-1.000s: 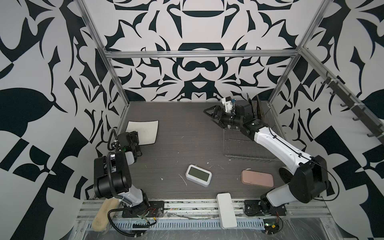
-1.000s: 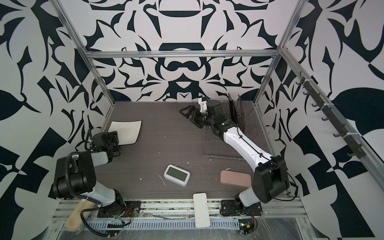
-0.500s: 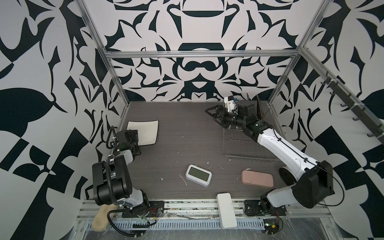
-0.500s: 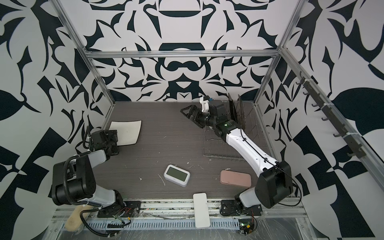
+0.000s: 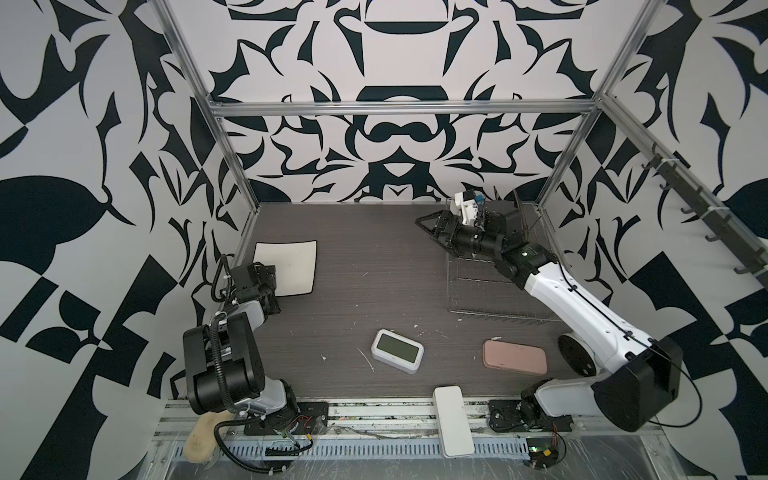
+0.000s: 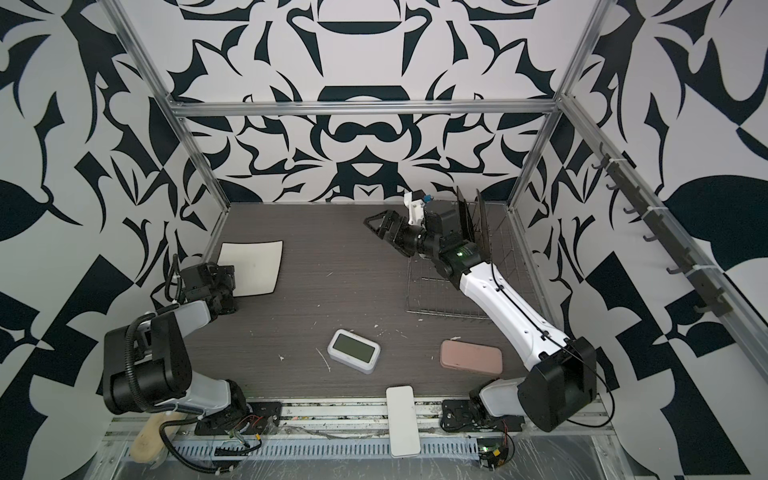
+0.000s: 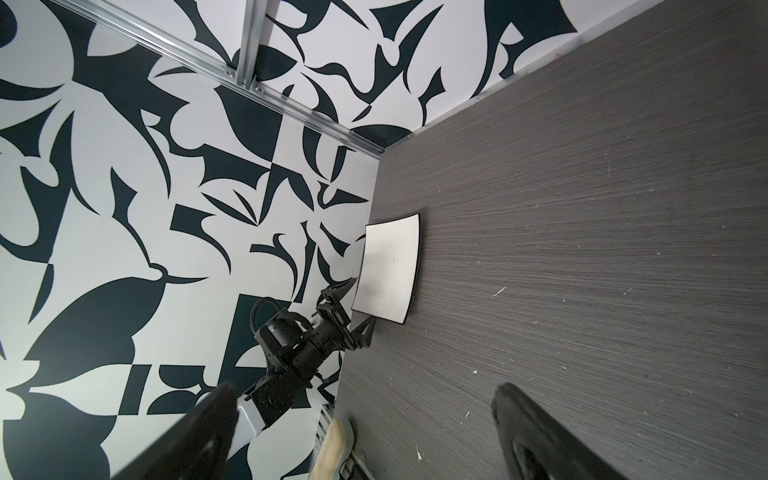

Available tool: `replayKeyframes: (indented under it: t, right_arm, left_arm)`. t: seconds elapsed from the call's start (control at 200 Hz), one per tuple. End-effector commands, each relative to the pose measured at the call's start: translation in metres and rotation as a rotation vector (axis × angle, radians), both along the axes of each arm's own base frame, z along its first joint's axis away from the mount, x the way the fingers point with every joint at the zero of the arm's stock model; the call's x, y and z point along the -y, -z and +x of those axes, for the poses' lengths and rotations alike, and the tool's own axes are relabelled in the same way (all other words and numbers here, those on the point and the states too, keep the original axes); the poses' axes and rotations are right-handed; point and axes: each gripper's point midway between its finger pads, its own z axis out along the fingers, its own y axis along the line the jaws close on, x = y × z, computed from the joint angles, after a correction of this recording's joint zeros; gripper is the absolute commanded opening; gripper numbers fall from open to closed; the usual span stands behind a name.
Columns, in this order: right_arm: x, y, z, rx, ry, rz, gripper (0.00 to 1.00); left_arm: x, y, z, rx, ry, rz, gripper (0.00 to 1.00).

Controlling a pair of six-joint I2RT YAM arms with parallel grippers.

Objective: Unload the plates from the dish rack
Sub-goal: 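Open the left gripper to release the plate and raise it away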

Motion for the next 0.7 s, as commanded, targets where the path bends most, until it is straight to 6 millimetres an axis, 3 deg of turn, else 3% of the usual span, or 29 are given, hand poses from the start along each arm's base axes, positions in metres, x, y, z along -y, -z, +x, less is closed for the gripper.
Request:
replayKeyframes:
  t: [0.0,0.46,0.69]
  right_arm:
    - [0.004,-0.013,-0.006,0.048,0.002,-0.008,0.99]
    - [0.017,-0.007,-0.011,0.043,0.047,-0.075,0.99]
    - [0.024,-0.001,-0.015,0.031,0.065,-0.119,0.99]
  left_arm:
    - [-0.004,-0.025,0.012,0.060,0.021,0.032,0.99]
    - [-0.001,-0.015,-0.013,-0.024,-0.010,0.007,0.99]
    - [0.001,-0.022,-0.031,-0.044,-0.012,0.027,0.99]
